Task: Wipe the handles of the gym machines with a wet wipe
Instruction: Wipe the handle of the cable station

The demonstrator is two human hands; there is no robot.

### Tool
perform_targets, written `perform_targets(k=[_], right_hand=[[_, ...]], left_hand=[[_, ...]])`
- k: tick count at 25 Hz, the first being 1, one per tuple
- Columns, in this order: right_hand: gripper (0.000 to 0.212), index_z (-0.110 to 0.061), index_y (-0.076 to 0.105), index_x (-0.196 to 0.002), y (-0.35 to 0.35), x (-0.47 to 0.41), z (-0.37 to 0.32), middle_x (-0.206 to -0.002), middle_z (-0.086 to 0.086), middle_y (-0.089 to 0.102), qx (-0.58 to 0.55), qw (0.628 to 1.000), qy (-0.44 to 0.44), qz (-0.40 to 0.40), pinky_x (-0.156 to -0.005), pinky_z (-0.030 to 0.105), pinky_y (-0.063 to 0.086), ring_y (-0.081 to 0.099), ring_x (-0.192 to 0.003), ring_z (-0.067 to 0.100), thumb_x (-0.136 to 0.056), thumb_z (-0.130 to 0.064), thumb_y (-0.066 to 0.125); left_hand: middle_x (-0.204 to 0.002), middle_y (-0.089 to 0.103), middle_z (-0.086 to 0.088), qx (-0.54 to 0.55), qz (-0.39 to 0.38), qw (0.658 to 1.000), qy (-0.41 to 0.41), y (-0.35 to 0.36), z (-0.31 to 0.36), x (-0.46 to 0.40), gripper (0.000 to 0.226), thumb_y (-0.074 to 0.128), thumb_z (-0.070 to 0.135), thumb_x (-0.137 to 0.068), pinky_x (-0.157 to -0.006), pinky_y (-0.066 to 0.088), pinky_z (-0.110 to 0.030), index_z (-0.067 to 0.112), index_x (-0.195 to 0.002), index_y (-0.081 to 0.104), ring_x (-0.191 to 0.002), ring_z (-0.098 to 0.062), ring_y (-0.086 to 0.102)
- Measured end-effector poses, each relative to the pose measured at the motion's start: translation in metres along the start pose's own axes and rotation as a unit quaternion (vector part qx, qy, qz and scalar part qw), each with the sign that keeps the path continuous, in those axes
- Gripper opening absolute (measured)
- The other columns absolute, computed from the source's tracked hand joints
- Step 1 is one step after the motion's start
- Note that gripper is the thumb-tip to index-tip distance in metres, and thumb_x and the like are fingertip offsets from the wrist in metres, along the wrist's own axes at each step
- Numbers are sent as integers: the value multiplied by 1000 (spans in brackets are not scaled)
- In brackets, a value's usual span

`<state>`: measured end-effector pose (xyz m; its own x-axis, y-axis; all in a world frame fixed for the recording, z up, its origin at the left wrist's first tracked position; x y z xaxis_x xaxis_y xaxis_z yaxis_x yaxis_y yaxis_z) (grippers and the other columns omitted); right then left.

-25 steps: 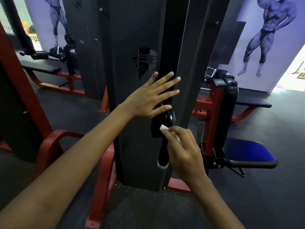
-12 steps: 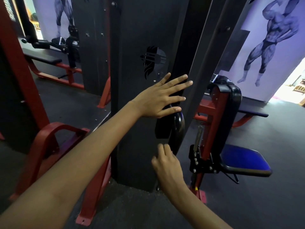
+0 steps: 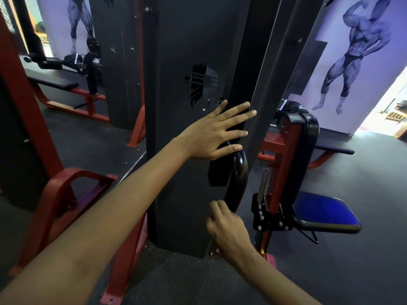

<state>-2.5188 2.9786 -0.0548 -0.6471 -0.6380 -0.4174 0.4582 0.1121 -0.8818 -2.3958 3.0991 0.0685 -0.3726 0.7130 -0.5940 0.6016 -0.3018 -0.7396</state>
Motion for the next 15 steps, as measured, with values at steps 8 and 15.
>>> perform_targets(k=[8,15], right_hand=[[15,-1,66,-84,-64,-25,29,-84,8,60,52,984,-21,168,-53,24,48,52,-73,18,-82,5,52],[17,-14,67,-97,-61,0,83,-97,-1,65,-351,881,156,276,-78,26,51,62,-90,9,-86,-3,61]], left_hand=[[-159,19,-7,5,-6,1000,-1,-2,3,0,50,32,46,-100,-120,-1,-46,14,-132,56,-148,-24,6],[-158,20,-6,28,-23,999,-24,-1,8,5,47,32,40,-101,-120,-3,-44,13,-130,58,-148,-23,4]])
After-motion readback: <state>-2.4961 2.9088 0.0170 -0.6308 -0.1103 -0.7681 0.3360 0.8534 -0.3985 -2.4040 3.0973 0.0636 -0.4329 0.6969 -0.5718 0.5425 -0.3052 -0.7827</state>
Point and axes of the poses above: each hand's wrist, its own x-axis away from the middle knuckle, its own y-axis out of the palm, z = x × y, the point moved 2 cm from there along -x, towards the middle knuckle
